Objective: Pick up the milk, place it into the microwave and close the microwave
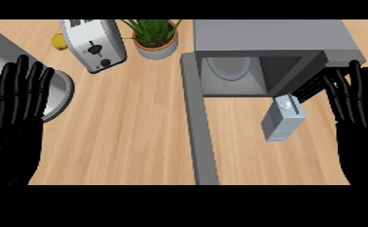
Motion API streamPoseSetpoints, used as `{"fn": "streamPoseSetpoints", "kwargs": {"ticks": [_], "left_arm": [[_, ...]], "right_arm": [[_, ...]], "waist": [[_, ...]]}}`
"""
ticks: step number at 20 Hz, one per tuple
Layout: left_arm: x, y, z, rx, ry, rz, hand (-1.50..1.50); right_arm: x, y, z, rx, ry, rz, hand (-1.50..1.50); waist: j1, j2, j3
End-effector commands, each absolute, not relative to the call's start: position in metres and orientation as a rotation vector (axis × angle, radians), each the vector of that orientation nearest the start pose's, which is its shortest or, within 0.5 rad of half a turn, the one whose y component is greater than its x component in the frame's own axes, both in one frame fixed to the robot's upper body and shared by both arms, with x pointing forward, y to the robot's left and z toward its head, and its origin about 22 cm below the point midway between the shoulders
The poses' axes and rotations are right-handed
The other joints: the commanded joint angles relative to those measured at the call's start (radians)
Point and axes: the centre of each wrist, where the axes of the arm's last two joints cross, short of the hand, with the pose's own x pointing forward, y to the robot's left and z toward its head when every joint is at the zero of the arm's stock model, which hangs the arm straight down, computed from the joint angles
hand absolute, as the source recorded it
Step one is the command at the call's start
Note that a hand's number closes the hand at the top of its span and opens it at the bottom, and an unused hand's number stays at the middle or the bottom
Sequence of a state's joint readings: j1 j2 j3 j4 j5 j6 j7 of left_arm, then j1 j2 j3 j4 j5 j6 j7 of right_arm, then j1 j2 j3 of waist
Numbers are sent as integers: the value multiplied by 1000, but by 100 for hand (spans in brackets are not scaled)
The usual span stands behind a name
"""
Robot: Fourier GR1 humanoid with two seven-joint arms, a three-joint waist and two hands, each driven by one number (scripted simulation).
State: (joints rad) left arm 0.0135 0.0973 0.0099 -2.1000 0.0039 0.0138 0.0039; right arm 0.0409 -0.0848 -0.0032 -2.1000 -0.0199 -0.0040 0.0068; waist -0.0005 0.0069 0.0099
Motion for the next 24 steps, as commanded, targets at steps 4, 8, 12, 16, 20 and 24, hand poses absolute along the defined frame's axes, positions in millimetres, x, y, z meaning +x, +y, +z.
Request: {"fn": "streamPoseSetpoints", "kwargs": {"ticks": [4,8,12,16,20,24], "left_arm": [[192,213,143,118,-2129,-50,-150],[186,218,114,107,-1987,196,-150],[147,203,112,90,-1975,221,-150],[118,213,132,81,-1989,220,-150],[94,205,94,80,-1977,219,-150],[78,225,117,94,-1989,197,-150]], "right_arm": [[221,-269,148,164,-1942,209,-150],[228,-281,162,358,-1857,326,-150],[224,-317,177,379,-1849,323,-150],[202,-318,184,410,-1799,364,-150],[197,-329,179,335,-1819,313,-150],[196,-325,197,295,-1834,369,-150]], "waist": [[5,-9,-9],[12,-10,-11],[8,-12,-10],[4,-11,-10],[11,-12,-11],[14,-10,-11]]}}
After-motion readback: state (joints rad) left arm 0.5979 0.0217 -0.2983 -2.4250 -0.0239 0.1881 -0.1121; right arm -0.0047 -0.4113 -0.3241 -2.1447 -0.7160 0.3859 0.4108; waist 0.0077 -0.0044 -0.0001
